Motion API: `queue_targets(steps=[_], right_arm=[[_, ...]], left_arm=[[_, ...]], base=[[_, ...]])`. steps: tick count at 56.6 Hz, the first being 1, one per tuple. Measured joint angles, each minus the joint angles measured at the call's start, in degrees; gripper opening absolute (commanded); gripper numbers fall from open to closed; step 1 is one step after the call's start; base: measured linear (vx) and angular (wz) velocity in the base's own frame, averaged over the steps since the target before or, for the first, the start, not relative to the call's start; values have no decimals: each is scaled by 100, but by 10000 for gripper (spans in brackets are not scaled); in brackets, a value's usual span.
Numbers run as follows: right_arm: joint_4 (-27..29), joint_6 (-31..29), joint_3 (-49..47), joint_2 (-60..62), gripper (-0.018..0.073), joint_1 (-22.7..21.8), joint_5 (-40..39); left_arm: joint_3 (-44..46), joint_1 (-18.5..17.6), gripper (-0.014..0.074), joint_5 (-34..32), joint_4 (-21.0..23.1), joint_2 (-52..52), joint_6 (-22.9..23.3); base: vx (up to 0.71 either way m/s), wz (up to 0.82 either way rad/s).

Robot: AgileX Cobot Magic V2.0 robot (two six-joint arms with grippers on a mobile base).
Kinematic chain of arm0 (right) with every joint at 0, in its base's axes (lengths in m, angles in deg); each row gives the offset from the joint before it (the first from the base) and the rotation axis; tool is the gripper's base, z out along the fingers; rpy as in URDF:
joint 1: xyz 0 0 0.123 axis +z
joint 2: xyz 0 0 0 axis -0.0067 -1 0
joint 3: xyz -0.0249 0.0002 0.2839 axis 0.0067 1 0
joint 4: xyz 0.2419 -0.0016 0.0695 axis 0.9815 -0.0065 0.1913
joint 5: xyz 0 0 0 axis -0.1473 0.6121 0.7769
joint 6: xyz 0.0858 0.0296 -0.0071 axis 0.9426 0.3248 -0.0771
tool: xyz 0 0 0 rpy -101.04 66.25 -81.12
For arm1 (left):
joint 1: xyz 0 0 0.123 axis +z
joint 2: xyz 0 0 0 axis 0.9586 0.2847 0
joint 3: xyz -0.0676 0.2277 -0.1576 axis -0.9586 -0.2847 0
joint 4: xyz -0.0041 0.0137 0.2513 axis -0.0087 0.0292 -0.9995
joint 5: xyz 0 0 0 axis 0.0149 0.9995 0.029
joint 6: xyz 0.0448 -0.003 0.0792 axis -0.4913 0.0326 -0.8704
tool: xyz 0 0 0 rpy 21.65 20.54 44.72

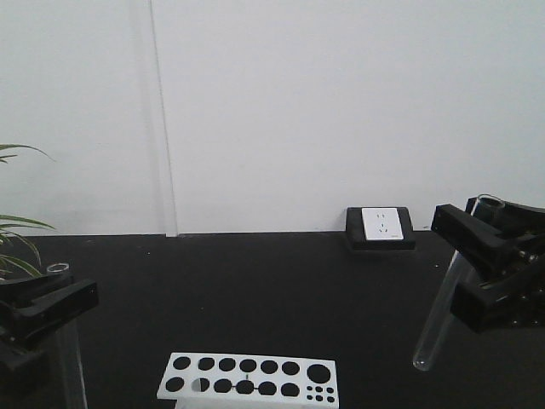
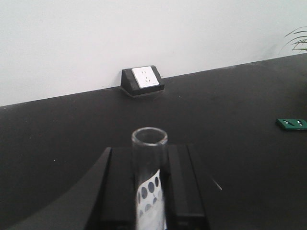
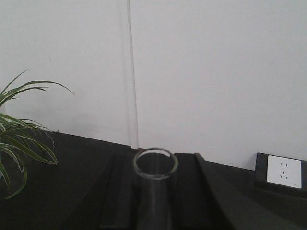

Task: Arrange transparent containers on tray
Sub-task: 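Lift both test tubes up out of the white rack, then hold both test tubes while the base drives to the yellow tray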

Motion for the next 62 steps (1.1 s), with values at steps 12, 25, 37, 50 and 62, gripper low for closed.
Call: queue_targets(steps=[12,25,37,50,62], right_arm=[[0,0,0,0,-13,0,16],[0,0,0,0,-13,0,49],[0,0,0,0,-13,0,61],[0,0,0,0,-13,0,61],[0,0,0,0,-13,0,61]], left_arm=[[0,0,0,0,0,0,0],[0,0,0,4,0,0,0],[0,0,0,4,0,0,0],[0,0,0,4,0,0,0],[0,0,0,4,0,0,0]], base=[[-1,0],[-12,-5],[-23,-3],[-27,1],[-29,4]])
